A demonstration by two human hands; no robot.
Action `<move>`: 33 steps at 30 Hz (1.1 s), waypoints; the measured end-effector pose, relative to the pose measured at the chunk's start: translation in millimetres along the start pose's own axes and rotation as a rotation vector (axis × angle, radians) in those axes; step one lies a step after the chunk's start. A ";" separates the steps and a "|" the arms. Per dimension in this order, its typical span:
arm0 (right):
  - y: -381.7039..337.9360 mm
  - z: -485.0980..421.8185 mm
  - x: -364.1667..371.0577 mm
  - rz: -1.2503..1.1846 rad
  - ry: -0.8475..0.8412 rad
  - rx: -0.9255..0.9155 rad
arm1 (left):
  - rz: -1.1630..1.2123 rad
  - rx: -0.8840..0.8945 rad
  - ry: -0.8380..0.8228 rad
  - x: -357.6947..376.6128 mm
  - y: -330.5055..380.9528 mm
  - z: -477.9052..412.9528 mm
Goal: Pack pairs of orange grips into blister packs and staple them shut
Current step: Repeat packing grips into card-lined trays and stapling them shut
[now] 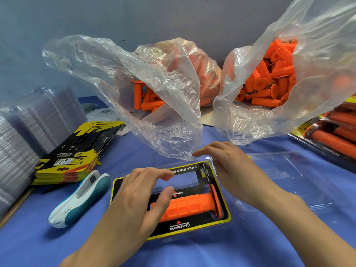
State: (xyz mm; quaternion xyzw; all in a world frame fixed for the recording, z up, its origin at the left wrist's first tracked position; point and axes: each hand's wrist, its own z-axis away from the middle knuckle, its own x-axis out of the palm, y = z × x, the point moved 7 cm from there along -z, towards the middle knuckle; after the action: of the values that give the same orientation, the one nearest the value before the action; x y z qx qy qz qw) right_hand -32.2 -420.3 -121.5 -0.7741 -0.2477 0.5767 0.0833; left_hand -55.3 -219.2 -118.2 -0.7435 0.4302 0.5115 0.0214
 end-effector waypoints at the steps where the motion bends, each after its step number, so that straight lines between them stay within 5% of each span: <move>1: -0.1 -1.6 -1.2 -0.014 0.004 0.003 | -0.002 -0.002 0.002 -0.4 0.7 -1.0; 16: -11.6 -27.0 -5.1 -0.108 0.099 -0.034 | 0.038 -0.036 0.057 -4.4 2.8 -14.5; 25: -13.5 -58.8 -20.2 -0.188 0.168 -0.052 | 0.008 -0.220 0.289 -55.5 -21.2 -114.6; 33: 9.2 -69.6 -32.8 -0.275 0.210 -0.025 | -0.497 -0.505 -0.269 10.1 -118.2 -245.8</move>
State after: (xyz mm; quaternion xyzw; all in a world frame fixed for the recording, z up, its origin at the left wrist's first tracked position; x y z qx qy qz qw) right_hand 28.5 -433.1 -75.0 -0.7897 -0.3484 0.4728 0.1774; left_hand 206.4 -267.1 -57.3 -0.7334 0.0905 0.6735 0.0173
